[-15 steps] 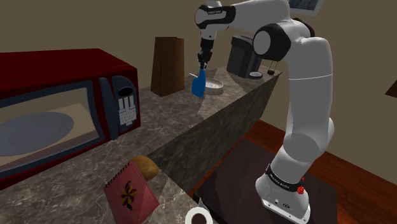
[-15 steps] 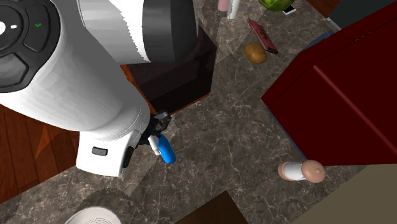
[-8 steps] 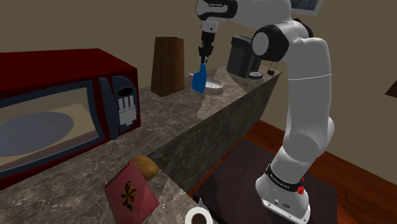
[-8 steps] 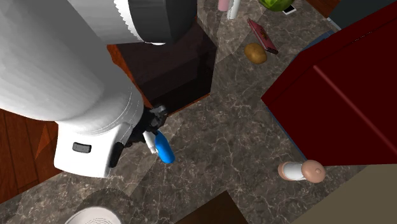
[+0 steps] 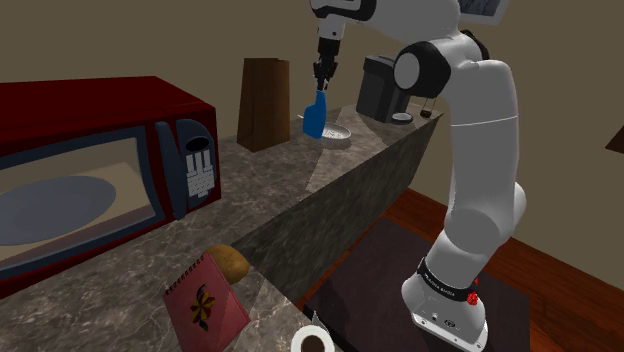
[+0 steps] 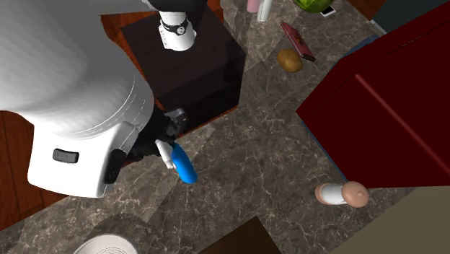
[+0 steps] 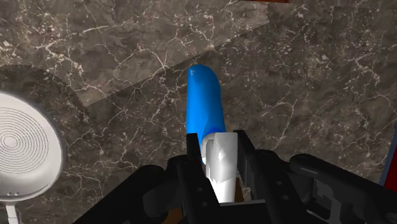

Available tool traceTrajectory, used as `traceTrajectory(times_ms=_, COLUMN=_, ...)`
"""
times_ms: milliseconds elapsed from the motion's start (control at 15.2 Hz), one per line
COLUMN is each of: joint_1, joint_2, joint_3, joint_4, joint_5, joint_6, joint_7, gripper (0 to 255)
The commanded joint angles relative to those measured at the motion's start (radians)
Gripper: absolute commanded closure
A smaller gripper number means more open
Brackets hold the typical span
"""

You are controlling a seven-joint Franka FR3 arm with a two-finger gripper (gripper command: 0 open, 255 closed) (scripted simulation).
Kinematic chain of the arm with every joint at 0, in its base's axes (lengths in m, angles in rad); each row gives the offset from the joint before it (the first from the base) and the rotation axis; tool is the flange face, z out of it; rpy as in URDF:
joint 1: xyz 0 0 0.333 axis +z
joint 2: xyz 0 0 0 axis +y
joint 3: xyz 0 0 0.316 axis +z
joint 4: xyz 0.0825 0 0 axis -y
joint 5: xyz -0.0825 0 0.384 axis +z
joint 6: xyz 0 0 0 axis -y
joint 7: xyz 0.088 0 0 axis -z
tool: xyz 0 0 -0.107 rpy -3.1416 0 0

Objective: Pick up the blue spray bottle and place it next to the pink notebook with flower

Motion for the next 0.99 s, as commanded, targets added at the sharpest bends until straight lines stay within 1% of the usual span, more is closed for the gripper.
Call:
traceTrajectory(times_ms=0, joint_1=0.036, joint_2=-0.072, joint_3=0.000, joint_4=-0.093, joint_5=-0.019, joint_6=0.023, joint_7=0.023, gripper=255)
traceTrajectory(times_ms=198, joint_1=0.098, joint_2=-0.199, joint_3=0.006, joint_4=-0.258, joint_5=-0.056, joint_6=0.066, joint_7=0.073, gripper=255)
traceTrajectory(times_ms=396, joint_1=0.149, joint_2=-0.308, joint_3=0.022, joint_4=-0.386, joint_5=-0.090, joint_6=0.090, joint_7=0.131, gripper=255)
traceTrajectory(times_ms=660, joint_1=0.204, joint_2=-0.435, joint_3=0.055, joint_4=-0.522, joint_5=-0.126, joint_6=0.103, joint_7=0.216, gripper=255)
traceTrajectory(times_ms=924, joint_1=0.248, joint_2=-0.545, joint_3=0.097, joint_4=-0.626, joint_5=-0.150, joint_6=0.101, joint_7=0.304, gripper=255)
